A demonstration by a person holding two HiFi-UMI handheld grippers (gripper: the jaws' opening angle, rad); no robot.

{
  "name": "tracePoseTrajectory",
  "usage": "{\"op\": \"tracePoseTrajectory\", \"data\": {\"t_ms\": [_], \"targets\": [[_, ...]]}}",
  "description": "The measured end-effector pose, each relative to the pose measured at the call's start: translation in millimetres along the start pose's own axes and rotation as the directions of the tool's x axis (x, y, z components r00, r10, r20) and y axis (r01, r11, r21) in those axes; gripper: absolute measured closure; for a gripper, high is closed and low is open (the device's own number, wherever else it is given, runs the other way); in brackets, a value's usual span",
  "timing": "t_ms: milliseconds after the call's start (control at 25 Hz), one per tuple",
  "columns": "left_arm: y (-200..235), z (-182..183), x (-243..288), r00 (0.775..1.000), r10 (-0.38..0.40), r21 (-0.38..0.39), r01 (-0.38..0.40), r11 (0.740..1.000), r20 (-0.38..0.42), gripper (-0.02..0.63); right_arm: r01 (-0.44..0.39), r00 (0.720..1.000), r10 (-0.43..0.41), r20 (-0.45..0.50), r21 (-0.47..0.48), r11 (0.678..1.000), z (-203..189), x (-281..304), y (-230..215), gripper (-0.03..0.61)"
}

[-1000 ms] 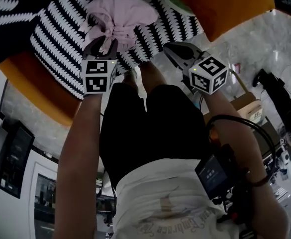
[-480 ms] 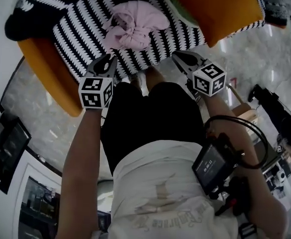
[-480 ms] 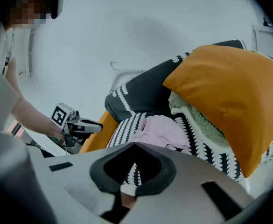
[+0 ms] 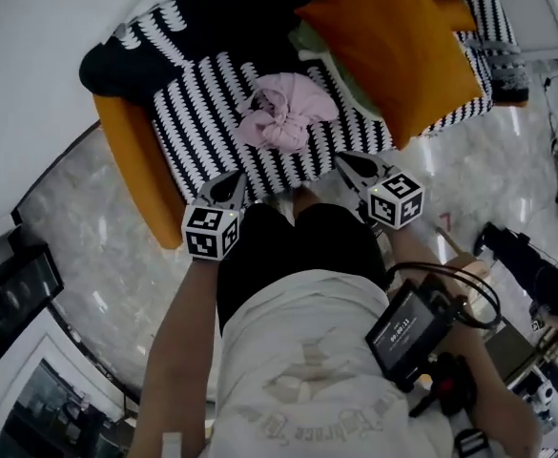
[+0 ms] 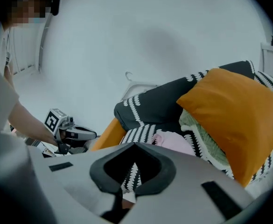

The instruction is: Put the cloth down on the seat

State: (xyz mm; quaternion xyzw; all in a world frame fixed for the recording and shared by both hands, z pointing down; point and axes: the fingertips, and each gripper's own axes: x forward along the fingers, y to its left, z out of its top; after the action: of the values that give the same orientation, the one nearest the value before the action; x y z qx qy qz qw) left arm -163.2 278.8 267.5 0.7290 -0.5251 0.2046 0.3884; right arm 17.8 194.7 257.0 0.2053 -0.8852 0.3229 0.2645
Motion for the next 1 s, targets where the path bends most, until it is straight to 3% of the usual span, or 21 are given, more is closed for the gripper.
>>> {"op": "tracePoseTrajectory", "data": {"t_ms": [320, 760, 1000], "targets": [[-10, 23, -38, 0.996, 0.003, 0.017, -0.004, 1.000, 0.088, 0.601, -0.069, 0.996, 0.075, 0.049, -0.114, 0.991, 36, -7, 41, 0.563], [-26, 70, -88, 0.977, -0.036, 0.099, 0.015, 0.995, 0.211, 0.601, -0.050, 0.969, 0.102, 0.227, -0.223, 0.973, 104, -55, 85, 0.563], [-34, 85, -98, 0.968, -0.066, 0.143, 0.032, 0.989, 0.244, 0.601, -0.033, 0.957, 0.100, 0.271, -0.240, 0.970, 112, -74, 96, 0.563]]}}
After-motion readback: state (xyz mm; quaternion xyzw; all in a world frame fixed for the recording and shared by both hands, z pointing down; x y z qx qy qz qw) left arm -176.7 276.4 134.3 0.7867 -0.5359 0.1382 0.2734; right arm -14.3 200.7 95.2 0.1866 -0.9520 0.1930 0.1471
